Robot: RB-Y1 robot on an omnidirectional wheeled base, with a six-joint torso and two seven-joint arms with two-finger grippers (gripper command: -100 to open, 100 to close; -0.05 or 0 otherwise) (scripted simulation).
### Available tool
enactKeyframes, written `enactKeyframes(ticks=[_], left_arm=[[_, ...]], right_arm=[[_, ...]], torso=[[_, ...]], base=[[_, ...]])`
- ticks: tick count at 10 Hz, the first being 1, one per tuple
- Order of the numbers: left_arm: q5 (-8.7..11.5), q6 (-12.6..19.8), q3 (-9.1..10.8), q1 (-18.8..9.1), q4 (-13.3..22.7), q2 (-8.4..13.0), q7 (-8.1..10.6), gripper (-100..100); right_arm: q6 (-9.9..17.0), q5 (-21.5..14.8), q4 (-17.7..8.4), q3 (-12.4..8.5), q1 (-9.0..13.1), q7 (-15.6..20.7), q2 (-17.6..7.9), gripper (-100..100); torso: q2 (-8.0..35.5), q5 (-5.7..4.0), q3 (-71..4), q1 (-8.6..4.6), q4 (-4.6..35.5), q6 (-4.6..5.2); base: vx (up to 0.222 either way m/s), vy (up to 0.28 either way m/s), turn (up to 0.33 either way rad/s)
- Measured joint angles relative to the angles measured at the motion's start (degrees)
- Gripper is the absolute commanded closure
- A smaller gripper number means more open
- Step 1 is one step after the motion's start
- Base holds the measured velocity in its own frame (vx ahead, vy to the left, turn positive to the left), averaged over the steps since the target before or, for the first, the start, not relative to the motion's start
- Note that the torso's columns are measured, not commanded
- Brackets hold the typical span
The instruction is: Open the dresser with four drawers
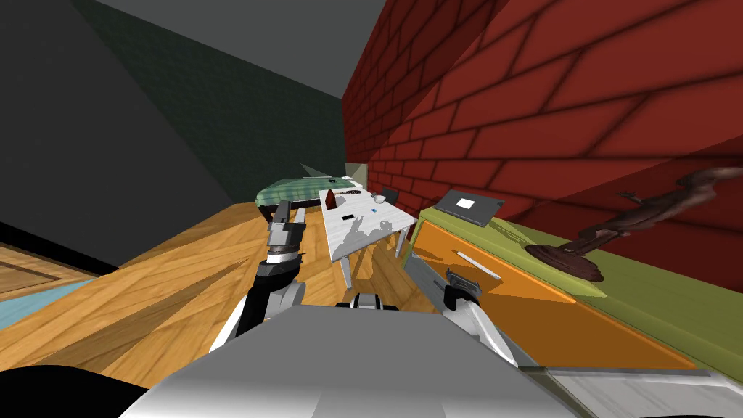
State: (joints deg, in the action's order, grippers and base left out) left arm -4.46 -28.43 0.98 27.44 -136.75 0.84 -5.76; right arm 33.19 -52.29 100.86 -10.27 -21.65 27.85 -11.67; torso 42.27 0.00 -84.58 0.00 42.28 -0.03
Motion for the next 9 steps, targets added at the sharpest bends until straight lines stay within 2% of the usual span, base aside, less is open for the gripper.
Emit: enactKeyframes(ticks=[2, 4, 5, 6, 9], left_arm=[[0.00, 0.00, 0.00, 0.00, 0.00, 0.00, 0.00, 0], [0.00, 0.00, 0.00, 0.00, 0.00, 0.00, 0.00, 0], [0.00, 0.00, 0.01, 0.02, 0.00, 0.00, 0.00, 0], [0.00, 0.00, 0.00, 0.01, 0.00, 0.00, 0.00, 0], [0.00, 0.00, 0.01, 0.02, 0.00, 0.00, 0.00, 0]], right_arm=[[3.05, -3.33, -2.34, -0.48, 0.32, 1.02, -0.08, -100], [6.30, -4.82, -4.50, -1.11, 0.81, 2.72, -0.81, -100], [7.78, -6.60, -4.95, -1.03, 0.56, 3.12, -0.30, -100], [9.53, -8.21, -6.68, -1.36, 1.01, 3.49, -0.39, -100], [13.06, -11.83, -9.82, -2.23, 0.99, 4.91, -0.88, -100]], torso=[[0.00, 0.00, -0.01, 0.00, 0.00, 0.01], [0.01, 0.01, 0.01, 0.01, 0.01, -0.01], [0.02, 0.01, 0.01, 0.01, 0.00, 0.09], [0.00, 0.00, 0.00, -0.02, 0.00, 0.01], [0.01, 0.00, 0.00, 0.00, 0.00, 0.06]], base=[[0.001, -0.025, 0.234], [0.001, -0.024, 0.240], [0.005, -0.027, 0.221], [0.005, -0.024, 0.183], [0.006, -0.025, 0.240]])
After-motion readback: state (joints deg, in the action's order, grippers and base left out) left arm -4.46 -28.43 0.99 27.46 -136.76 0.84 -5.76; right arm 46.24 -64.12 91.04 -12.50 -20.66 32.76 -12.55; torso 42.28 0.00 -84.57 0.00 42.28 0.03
